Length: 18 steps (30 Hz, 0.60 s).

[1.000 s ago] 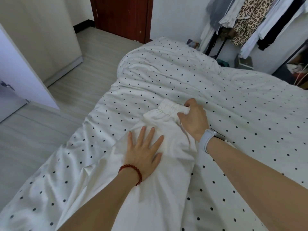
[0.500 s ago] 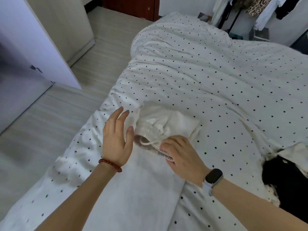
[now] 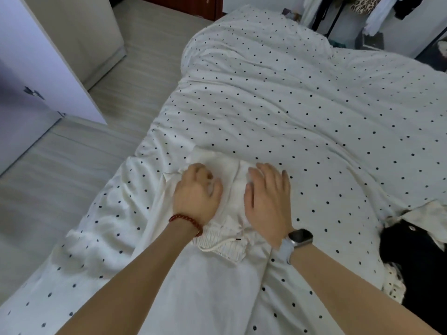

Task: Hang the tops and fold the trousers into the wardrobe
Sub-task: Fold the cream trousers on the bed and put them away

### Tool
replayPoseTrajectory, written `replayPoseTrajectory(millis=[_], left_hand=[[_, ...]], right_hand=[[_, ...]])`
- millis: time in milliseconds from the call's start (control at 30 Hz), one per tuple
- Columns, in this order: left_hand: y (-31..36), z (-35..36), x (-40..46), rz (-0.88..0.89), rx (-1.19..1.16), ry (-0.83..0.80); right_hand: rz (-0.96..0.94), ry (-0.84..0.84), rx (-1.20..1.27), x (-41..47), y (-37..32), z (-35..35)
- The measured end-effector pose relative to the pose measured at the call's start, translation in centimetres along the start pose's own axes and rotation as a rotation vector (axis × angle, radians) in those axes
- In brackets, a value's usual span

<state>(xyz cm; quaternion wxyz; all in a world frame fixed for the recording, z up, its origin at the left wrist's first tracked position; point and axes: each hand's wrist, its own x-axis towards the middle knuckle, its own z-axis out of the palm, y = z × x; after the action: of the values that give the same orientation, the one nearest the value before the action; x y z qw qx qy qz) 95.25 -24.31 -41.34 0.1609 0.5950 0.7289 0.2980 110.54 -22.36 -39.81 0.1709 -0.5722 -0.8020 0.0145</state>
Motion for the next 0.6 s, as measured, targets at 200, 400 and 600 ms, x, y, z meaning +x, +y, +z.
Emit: replayPoseTrajectory(millis=[200,400,600], left_hand=[[0.5,0.6,7.7,-0.525,-0.051,-0.135],[-1.4,-0.1,9.7,-0.617,-0.082,-0.027],[-1.4,-0.2,10.4,-0.725,-0.17,-0.032]], right_hand=[[0.466,-0.192,0.172,2.3,2.1,0.6],[0.489,-0.114,0.311,2.4,3.1,0.2],[0.55,-0.103,0.39,2.5,3.3,0.2]])
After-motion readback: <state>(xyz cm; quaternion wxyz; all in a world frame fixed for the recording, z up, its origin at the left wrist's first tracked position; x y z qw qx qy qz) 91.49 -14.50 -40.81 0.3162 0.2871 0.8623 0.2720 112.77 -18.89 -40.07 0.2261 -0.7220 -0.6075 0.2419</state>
